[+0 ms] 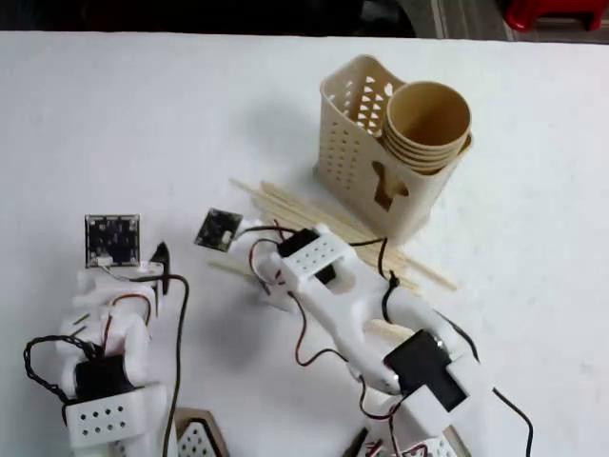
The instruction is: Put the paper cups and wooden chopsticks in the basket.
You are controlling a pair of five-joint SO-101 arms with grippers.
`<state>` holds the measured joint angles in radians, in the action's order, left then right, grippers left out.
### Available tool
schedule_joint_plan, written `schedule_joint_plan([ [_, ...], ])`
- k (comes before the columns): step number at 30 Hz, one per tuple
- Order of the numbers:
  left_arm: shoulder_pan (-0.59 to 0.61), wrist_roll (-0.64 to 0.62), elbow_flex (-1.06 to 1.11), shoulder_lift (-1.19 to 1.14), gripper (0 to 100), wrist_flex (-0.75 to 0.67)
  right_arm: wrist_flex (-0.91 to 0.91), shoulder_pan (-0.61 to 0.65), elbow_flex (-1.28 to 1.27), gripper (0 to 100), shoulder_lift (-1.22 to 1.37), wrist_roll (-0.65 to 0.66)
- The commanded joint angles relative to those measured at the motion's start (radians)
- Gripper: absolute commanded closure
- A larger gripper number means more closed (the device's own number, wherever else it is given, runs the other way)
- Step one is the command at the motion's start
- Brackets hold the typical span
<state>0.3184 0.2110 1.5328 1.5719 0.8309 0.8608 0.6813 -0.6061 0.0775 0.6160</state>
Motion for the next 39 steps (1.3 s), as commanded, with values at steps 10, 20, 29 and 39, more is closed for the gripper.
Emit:
schedule_joint_plan([
  [10,0.002,-0.012,-0.008,0.010,78,-0.026,0.225,-0.088,0.247,98.1,-0.005,0.000],
  [20,0.002,-0.012,-0.008,0.010,78,-0.026,0.426,-0.108,0.494,98.1,-0.058,0.000],
  [29,0.002,-0.012,-0.008,0.010,78,-0.026,0.427,-0.107,0.508,98.1,-0.294,-0.011],
  [39,0.002,-0.012,-0.006,0.010,78,-0.026,0.302,-0.107,0.508,98.1,-0.509,-0.164],
])
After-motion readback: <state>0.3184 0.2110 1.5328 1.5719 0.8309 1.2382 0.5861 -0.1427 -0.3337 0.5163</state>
